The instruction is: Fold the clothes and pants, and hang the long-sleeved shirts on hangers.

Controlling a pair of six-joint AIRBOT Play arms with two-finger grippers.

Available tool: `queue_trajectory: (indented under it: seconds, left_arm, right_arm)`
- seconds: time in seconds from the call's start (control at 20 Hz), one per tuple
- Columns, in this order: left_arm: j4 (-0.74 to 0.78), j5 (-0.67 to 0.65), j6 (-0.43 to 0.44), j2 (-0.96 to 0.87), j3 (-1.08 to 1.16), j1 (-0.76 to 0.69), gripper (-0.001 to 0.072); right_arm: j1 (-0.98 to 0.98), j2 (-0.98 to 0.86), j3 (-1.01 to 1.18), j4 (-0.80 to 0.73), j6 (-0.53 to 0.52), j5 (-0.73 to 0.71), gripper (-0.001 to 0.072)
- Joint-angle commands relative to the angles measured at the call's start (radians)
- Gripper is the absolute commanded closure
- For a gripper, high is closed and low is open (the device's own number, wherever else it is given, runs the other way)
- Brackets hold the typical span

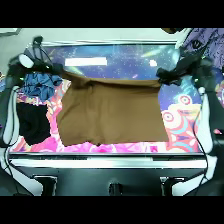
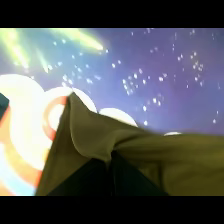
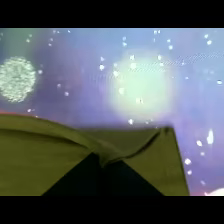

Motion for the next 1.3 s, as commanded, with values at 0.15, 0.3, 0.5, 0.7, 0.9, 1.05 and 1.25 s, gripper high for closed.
queue_trajectory:
  seconds: [0.15,0.3,0.5,0.7,0.9,1.05,1.25]
  left_arm:
    - [-0.066,-0.156,-0.073,-0.066,0.019,0.040,0.0194]
    - [-0.064,-0.311,-0.079,0.027,0.026,0.142,0.0174]
    - [-0.050,-0.483,-0.080,0.203,-0.156,0.317,0.0174]
    - [-0.120,-0.344,-0.079,0.518,-0.657,0.436,0.0174]
    - [-0.154,-0.239,-0.079,0.755,-1.039,0.462,0.0174]
    - [-0.158,-0.235,-0.079,0.817,-1.154,0.462,0.0174]
    - [-0.160,-0.233,-0.079,0.816,-1.176,0.462,0.0174]
  right_arm:
    - [-0.005,-0.123,0.004,0.143,-0.017,0.015,0.0362]
    - [-0.053,-0.010,0.003,0.124,-0.216,-0.182,0.0347]
    - [-0.227,0.194,-0.143,0.149,-0.304,-0.277,0.0345]
    - [-0.394,0.409,-0.588,0.174,-0.332,-0.275,0.0256]
    - [-0.414,0.521,-0.917,0.175,-0.387,-0.225,0.0223]
    - [-0.415,0.520,-1.015,0.177,-0.417,-0.170,0.0221]
    - [-0.414,0.504,-1.052,0.180,-0.439,-0.086,0.0213]
